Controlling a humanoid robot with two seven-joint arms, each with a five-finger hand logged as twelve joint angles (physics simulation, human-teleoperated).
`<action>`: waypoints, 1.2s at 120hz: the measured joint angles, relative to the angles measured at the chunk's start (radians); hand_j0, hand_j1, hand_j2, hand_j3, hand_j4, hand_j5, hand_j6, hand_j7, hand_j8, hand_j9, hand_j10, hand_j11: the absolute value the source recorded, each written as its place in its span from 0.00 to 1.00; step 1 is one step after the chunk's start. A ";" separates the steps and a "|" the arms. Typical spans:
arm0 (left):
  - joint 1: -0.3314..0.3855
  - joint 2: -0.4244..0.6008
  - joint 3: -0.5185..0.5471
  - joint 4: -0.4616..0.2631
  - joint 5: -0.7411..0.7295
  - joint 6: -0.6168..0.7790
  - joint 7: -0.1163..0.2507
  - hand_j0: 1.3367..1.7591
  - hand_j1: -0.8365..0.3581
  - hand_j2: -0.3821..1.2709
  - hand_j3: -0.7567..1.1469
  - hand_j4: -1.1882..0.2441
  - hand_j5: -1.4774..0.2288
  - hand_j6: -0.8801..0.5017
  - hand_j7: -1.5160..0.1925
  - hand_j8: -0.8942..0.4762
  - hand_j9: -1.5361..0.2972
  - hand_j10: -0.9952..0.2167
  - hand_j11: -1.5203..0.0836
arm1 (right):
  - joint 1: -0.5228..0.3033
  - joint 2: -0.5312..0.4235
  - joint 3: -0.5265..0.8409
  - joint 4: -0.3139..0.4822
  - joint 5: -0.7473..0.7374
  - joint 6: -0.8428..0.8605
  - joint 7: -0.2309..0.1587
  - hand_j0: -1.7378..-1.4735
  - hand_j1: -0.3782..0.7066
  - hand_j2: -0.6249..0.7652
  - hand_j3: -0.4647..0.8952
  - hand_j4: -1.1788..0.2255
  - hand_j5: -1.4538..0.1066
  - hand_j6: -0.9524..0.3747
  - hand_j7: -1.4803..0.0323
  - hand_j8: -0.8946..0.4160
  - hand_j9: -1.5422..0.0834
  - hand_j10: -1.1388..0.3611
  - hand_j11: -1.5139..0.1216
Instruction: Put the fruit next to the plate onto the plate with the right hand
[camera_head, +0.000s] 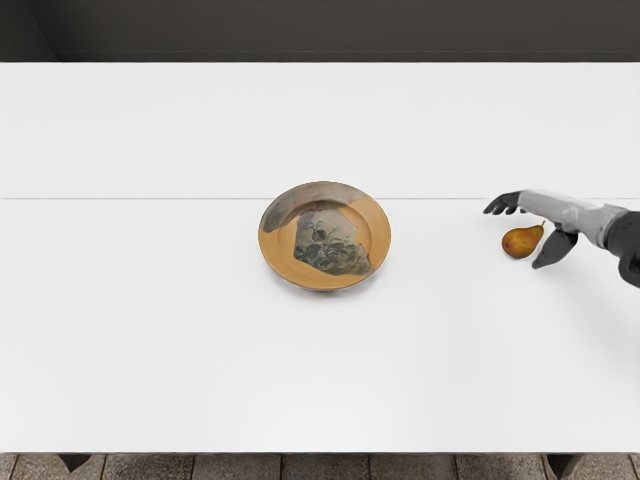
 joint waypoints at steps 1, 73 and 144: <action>0.000 0.000 0.000 0.000 0.000 0.000 0.000 0.76 0.97 0.23 0.40 0.81 0.85 0.62 0.87 0.64 0.82 0.80 0.93 | 0.000 0.000 0.000 0.000 0.000 0.000 0.001 0.30 0.38 0.41 0.34 0.60 0.66 0.47 0.70 0.43 0.69 0.54 0.67; 0.000 0.000 0.000 0.000 -0.001 0.000 0.000 0.76 0.97 0.23 0.40 0.81 0.85 0.62 0.87 0.64 0.82 0.80 0.93 | 0.015 0.000 -0.005 -0.002 -0.002 0.043 0.010 0.30 0.55 0.38 0.34 0.50 0.54 0.35 0.57 0.32 0.57 0.44 0.55; 0.000 0.000 0.000 0.000 -0.001 0.000 0.000 0.76 0.97 0.23 0.40 0.81 0.85 0.62 0.87 0.64 0.82 0.80 0.93 | 0.002 0.004 -0.007 -0.007 -0.002 0.040 0.011 0.31 0.63 0.40 0.34 0.47 0.55 0.34 0.56 0.37 0.57 0.47 0.54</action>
